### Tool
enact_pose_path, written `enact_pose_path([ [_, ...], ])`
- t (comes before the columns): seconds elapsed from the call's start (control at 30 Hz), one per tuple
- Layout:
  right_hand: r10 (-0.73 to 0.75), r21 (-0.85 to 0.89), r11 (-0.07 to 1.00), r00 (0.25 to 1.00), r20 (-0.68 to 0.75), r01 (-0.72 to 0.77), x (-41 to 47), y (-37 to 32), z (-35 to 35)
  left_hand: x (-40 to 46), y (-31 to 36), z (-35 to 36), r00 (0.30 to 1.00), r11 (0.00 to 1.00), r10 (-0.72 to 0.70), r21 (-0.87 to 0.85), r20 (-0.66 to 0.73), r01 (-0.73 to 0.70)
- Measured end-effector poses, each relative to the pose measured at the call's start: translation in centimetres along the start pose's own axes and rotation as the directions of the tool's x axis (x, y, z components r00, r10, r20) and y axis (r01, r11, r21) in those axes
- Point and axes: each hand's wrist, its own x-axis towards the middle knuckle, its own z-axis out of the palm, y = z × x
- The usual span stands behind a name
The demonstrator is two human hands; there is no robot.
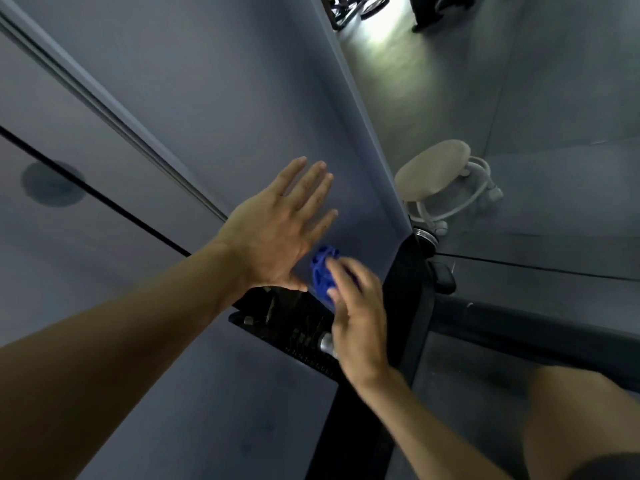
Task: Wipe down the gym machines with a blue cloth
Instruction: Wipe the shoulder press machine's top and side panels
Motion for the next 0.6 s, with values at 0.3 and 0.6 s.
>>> enact_pose_path([
  [0.3, 0.155, -0.054, 0.985, 0.980, -0.122, -0.162, 6.9, 3.8, 0.5, 0.5, 1.0, -0.1, 1.000, 0.999, -0.027, 0.034, -0.002, 0.027],
  [0.6, 0.105, -0.021, 0.994, 0.994, -0.025, -0.105, 7.3, 5.0, -0.5, 0.5, 0.7, -0.1, 1.000, 1.000, -0.017, 0.007, -0.016, 0.017],
])
